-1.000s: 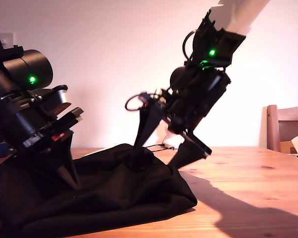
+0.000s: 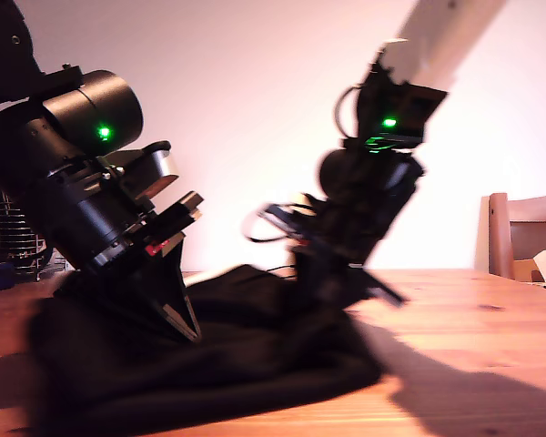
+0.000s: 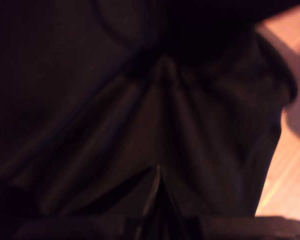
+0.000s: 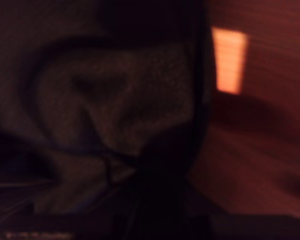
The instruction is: Fold the shorts in front of you. After folding it, place it to the left side.
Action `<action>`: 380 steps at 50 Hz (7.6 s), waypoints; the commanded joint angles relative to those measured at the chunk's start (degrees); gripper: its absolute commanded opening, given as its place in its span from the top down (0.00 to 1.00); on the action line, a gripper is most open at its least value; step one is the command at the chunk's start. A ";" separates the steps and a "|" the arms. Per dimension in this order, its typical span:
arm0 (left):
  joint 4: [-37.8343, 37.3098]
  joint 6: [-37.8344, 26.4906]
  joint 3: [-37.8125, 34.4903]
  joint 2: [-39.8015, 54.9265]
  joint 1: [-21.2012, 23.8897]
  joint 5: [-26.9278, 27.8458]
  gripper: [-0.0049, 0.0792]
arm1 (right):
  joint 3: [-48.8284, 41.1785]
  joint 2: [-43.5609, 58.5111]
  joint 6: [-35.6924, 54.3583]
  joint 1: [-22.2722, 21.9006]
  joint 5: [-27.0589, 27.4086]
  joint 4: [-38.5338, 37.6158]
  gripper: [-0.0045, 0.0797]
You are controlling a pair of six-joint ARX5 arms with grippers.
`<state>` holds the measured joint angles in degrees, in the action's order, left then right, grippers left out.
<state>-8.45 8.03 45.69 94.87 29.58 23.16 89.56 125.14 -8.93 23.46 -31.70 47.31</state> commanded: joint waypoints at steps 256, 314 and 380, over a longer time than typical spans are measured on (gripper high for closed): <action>-20.13 -6.62 0.24 -30.47 -32.65 4.81 0.96 | 23.56 2.40 -1.53 34.53 15.45 12.83 0.52; -21.86 -6.60 0.24 -29.51 -29.55 8.09 0.96 | 35.47 2.34 0.57 27.69 7.50 23.80 0.51; -9.84 -7.02 0.22 -4.46 -18.73 7.52 0.96 | 30.32 1.64 6.25 18.88 34.84 16.85 0.96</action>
<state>-18.94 1.32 46.17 89.49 10.90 30.96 120.51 126.43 -3.03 42.13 2.22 65.10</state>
